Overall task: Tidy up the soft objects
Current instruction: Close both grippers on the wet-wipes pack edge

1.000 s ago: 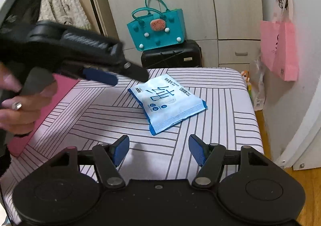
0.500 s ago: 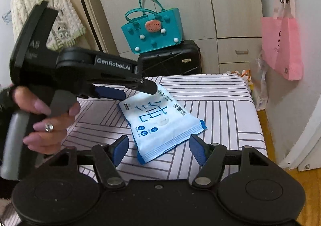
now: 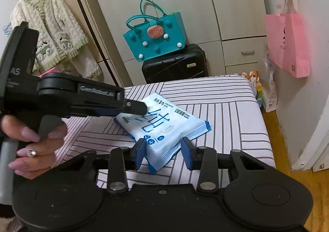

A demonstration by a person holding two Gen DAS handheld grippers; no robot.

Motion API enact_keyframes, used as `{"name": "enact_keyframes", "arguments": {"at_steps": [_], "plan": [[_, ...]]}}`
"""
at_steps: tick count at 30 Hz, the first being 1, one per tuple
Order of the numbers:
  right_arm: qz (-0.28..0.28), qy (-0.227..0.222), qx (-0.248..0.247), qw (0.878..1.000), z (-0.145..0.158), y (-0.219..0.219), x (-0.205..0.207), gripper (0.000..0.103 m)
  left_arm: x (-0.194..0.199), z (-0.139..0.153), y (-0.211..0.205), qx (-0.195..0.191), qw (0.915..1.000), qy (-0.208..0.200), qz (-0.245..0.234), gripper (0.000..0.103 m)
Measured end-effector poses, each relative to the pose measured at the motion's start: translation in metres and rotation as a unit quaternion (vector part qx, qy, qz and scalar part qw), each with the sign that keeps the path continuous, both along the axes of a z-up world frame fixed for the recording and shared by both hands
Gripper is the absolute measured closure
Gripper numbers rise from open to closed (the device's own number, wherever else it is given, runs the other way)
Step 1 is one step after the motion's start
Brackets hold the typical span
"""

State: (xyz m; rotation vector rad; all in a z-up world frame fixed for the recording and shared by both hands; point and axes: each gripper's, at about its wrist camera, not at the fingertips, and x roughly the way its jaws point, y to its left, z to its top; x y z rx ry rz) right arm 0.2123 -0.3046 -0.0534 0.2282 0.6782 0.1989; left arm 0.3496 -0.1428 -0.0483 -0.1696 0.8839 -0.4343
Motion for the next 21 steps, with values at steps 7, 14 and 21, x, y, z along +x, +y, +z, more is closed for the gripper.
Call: {"name": "enact_keyframes", "arguments": {"at_steps": [7,14,21], "plan": [[0.023,0.000,-0.032,0.999,0.008,0.009,-0.005,0.056,-0.017,0.005,0.005,0.011,0.9991,0.032,-0.025,0.064],[0.043,-0.003,-0.012,0.999,0.011,0.001,-0.016,0.045,-0.044,0.001,0.028,-0.058,0.9940,0.085,-0.034,0.064],[0.056,0.001,-0.025,0.998,0.009,-0.002,-0.025,0.043,-0.083,-0.001,0.019,-0.020,0.9976,0.037,-0.056,0.065]]}}
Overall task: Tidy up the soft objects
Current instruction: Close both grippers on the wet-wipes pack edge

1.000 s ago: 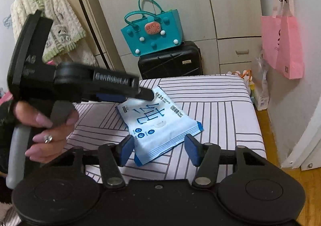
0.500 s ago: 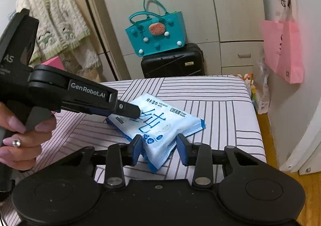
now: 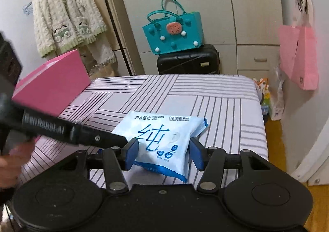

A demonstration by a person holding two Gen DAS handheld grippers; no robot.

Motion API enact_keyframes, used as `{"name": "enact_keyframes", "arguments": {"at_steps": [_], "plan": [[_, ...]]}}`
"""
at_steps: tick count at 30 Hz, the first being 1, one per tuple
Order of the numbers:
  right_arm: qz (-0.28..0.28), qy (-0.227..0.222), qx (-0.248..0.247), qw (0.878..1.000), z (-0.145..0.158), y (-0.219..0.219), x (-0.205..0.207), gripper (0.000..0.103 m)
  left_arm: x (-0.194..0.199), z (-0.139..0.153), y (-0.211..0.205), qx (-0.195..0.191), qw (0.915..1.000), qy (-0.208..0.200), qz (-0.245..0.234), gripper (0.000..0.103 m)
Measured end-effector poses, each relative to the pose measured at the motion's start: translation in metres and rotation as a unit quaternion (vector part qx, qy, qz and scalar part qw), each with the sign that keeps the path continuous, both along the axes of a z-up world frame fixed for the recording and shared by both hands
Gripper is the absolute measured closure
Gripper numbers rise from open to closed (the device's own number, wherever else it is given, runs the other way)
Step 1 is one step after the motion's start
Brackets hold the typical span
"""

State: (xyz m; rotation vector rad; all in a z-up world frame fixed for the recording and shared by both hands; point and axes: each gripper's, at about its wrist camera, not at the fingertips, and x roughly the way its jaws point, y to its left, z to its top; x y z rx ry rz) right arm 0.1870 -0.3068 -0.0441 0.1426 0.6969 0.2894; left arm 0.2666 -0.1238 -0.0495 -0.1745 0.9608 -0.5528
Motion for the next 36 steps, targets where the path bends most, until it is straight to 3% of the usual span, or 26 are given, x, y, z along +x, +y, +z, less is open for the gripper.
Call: {"name": "enact_keyframes", "arguments": {"at_steps": [3,6,10,21,28,36], "plan": [[-0.012,0.007,0.001,1.000,-0.003,-0.003,-0.003,0.051,-0.009,-0.001,-0.007,0.022,0.9994,-0.025,-0.005,0.065],[-0.011,0.005,0.013,1.000,-0.003,-0.009,-0.008,0.056,-0.008,0.000,-0.005,0.016,0.9995,-0.026,0.000,0.064],[-0.037,0.014,0.056,0.998,-0.008,-0.020,-0.006,0.058,-0.012,-0.001,-0.006,0.022,0.9988,-0.043,-0.005,0.063],[-0.081,0.037,0.056,0.994,-0.005,-0.013,-0.003,0.058,0.005,-0.005,-0.004,-0.011,0.9990,-0.042,0.015,0.060],[-0.097,0.050,0.048,0.993,-0.002,-0.015,0.001,0.057,0.019,-0.003,-0.015,0.010,0.9988,-0.048,0.005,0.049],[-0.091,0.039,0.051,0.994,-0.006,-0.015,-0.004,0.067,0.014,-0.004,-0.026,0.037,0.9970,-0.067,-0.002,0.052]]}}
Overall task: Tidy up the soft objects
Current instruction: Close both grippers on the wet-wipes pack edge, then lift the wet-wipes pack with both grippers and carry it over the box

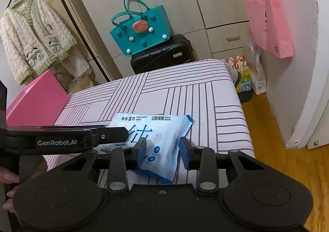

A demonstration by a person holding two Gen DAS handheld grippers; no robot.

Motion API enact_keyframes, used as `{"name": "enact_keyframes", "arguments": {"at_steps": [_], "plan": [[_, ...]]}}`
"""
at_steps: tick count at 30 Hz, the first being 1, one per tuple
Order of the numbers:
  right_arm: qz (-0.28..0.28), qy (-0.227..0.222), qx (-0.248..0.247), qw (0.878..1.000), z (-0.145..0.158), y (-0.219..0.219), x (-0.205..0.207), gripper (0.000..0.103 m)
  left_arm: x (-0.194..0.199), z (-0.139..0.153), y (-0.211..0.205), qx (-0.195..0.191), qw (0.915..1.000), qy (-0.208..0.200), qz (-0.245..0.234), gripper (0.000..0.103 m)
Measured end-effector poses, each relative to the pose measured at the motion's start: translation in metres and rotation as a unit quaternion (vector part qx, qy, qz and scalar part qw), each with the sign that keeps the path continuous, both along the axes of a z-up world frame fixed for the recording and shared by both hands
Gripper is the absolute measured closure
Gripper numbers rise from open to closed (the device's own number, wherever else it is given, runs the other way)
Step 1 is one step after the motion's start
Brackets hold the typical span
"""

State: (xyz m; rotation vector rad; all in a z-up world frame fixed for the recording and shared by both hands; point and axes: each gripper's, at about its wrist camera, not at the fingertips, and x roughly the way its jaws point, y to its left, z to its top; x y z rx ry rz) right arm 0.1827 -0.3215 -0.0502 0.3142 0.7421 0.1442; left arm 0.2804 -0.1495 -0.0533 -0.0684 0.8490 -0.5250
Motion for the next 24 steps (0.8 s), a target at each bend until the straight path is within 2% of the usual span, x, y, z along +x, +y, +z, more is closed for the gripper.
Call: {"name": "enact_keyframes", "arguments": {"at_steps": [5,11,15,20,24], "plan": [[0.006,-0.002,0.006,1.000,-0.001,-0.001,0.001,0.072,0.000,-0.004,0.008,-0.039,0.9992,0.007,0.012,0.068],[0.004,-0.002,-0.010,1.000,0.001,0.006,0.000,0.073,-0.002,-0.006,0.016,-0.061,0.9979,0.010,0.019,0.073],[0.017,-0.007,-0.024,1.000,0.007,0.014,-0.002,0.072,-0.008,-0.005,0.016,-0.056,0.9982,0.003,0.018,0.073],[0.022,-0.011,-0.036,0.999,0.016,0.022,-0.007,0.066,-0.016,0.001,0.025,-0.067,0.9977,0.005,0.009,0.073],[0.028,-0.012,-0.044,0.999,0.025,0.031,-0.015,0.054,-0.030,0.013,0.032,-0.073,0.9973,-0.011,-0.002,0.073]]}}
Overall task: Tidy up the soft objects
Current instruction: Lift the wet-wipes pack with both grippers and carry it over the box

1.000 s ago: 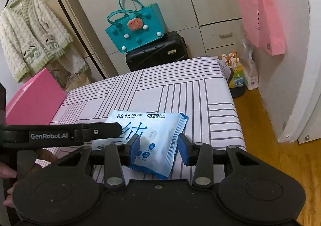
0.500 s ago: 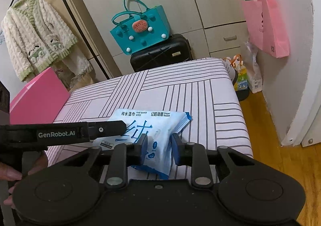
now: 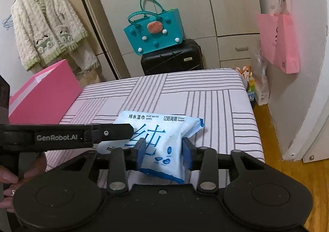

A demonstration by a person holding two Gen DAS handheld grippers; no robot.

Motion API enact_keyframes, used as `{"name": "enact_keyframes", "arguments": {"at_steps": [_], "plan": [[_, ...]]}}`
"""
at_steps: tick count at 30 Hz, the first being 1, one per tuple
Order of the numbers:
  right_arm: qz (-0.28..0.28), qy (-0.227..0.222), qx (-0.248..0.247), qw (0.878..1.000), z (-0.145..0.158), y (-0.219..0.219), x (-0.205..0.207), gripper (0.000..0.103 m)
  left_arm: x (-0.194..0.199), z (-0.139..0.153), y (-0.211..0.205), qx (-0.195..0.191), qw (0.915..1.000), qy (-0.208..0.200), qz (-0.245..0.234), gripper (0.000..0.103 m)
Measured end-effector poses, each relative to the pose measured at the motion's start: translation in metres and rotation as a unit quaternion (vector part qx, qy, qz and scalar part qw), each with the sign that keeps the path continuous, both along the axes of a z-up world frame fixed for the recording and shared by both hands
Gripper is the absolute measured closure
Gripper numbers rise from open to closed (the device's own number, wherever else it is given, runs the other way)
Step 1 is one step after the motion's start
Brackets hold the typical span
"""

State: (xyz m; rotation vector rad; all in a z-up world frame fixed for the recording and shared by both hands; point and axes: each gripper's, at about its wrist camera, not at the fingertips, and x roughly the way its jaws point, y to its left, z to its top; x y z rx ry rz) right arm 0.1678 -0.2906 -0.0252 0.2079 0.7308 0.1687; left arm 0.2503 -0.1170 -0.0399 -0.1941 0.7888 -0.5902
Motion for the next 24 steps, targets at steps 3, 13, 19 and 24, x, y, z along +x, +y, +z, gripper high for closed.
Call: {"name": "enact_keyframes", "arguments": {"at_steps": [3,13,19,24], "plan": [[0.012,0.001,-0.012,1.000,0.009,0.009,-0.006,0.048,-0.010,0.011,0.005,0.002,1.0000,-0.006,-0.004,0.073],[0.105,-0.025,-0.031,0.994,0.053,0.043,-0.035,0.027,-0.058,0.063,0.050,0.006,0.9986,-0.045,-0.027,0.073],[0.161,-0.041,-0.030,0.986,0.086,0.073,-0.043,0.027,-0.085,0.095,0.087,0.016,0.9976,-0.065,-0.016,0.073],[0.205,-0.062,-0.037,0.976,0.115,0.103,-0.047,0.027,-0.106,0.124,0.121,0.033,0.9949,-0.095,-0.003,0.073]]}}
